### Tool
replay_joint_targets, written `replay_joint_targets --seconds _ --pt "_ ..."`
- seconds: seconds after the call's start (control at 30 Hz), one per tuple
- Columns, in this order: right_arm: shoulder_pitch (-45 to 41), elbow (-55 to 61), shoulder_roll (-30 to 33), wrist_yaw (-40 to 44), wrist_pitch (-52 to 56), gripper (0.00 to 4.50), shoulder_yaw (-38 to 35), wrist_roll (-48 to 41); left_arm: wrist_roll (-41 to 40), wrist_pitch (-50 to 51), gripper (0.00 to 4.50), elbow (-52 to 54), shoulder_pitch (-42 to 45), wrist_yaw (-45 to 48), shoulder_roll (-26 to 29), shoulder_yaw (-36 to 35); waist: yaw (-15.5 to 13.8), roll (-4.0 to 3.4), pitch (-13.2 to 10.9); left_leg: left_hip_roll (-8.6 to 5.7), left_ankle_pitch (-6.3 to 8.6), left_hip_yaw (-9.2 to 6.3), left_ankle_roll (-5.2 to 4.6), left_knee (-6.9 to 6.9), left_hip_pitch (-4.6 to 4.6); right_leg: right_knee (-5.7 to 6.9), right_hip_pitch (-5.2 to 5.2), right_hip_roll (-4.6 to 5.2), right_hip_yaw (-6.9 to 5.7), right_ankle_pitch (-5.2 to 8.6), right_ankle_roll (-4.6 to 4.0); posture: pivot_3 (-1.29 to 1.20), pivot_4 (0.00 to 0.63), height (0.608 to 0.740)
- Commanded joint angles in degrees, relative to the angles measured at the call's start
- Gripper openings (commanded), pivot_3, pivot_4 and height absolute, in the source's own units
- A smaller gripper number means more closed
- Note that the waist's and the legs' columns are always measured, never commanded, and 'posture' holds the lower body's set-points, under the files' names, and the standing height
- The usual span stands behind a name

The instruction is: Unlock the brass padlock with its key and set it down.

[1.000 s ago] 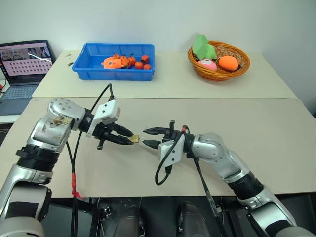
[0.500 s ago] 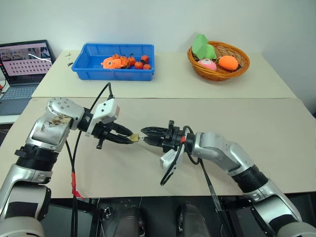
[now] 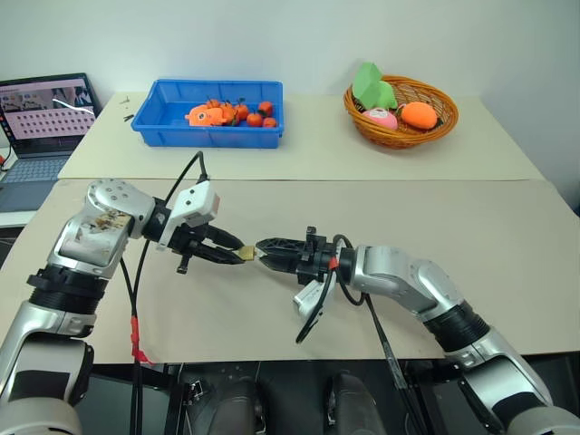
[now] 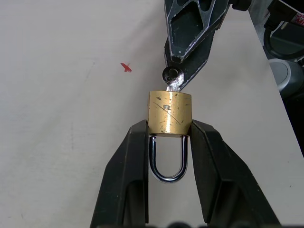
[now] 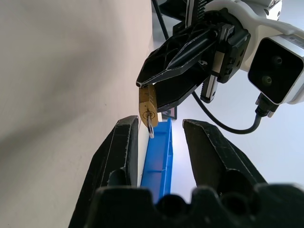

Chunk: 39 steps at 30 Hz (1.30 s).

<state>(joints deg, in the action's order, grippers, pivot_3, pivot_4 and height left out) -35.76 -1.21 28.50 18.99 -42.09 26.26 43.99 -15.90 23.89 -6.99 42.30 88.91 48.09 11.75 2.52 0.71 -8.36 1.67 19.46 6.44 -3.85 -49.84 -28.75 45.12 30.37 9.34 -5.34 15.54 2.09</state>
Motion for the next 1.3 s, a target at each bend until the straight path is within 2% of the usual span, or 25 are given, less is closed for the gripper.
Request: replay_joint_targets --seconds 0.03,0.2,0.3,0.43,0.7,0.97,1.13,1.3 --pt "-1.4 1.1 -0.3 -0.9 -0.8 1.94 -0.6 -0.2 -0.5 -0.4 0.77 1.0 1.2 0.0 1.0 -1.7 0.0 0.00 0.0 0.00 0.00 0.00 0.00 0.00 0.00 0.00 0.00 0.00 0.00 0.00 0.00 0.00 0.150 0.664" --pt "-1.5 1.2 -0.3 -0.8 -0.8 1.94 -0.6 -0.1 -0.5 -0.4 0.77 1.1 1.0 -0.1 1.1 -1.8 0.0 0.00 0.0 0.00 0.00 0.00 0.00 0.00 0.00 0.01 0.00 0.00 0.00 0.00 -0.01 0.00 0.150 0.664" --pt "-1.5 1.2 -0.3 -0.7 -0.7 1.26 -0.6 0.0 -0.5 -0.4 0.77 1.1 1.0 -0.1 1.1 -1.8 0.0 0.00 0.0 0.00 0.00 0.00 0.00 0.00 0.00 0.01 0.00 0.00 0.00 0.00 -0.01 0.00 0.150 0.664" --pt "-1.5 1.3 -0.4 -0.7 -0.7 0.08 -0.5 0.1 -0.5 -0.4 0.77 1.1 0.8 -0.1 1.1 -1.8 0.0 0.00 0.0 0.00 0.00 0.00 0.00 0.00 0.00 0.01 0.01 0.00 0.00 0.00 -0.01 0.00 0.150 0.664" --pt "-1.5 0.2 -0.9 1.8 0.5 0.08 -0.3 -2.8 -0.2 -0.7 0.77 1.0 0.8 -0.2 1.1 -1.9 0.0 0.00 0.0 0.00 0.00 0.00 0.00 0.00 0.00 0.01 0.01 -0.01 0.00 0.01 -0.01 0.00 0.150 0.664" --pt "-2.2 0.7 -4.2 13.4 9.3 0.08 -0.8 -17.8 -0.2 -0.6 0.77 1.1 0.7 -0.5 1.1 -1.9 0.0 0.00 0.0 0.01 0.00 -0.01 0.00 0.00 0.00 0.01 0.00 -0.02 0.00 0.00 -0.02 0.00 0.150 0.664" --pt "-2.3 3.0 -6.9 23.0 20.7 0.08 -1.6 -29.6 -0.4 -0.3 0.77 1.3 0.5 -0.7 1.3 -1.9 0.0 0.00 0.0 0.00 0.00 -0.04 -0.01 0.00 0.00 0.00 -0.03 -0.02 -0.03 0.00 -0.03 0.00 0.150 0.664" --pt "-1.9 5.3 -8.0 27.8 28.5 0.08 -2.0 -34.9 -0.6 0.0 0.77 1.7 0.3 -0.9 1.4 -1.9 0.0 0.00 0.0 0.00 0.00 -0.05 -0.01 0.01 0.01 -0.01 -0.02 -0.02 -0.04 -0.01 -0.03 0.00 0.150 0.664"
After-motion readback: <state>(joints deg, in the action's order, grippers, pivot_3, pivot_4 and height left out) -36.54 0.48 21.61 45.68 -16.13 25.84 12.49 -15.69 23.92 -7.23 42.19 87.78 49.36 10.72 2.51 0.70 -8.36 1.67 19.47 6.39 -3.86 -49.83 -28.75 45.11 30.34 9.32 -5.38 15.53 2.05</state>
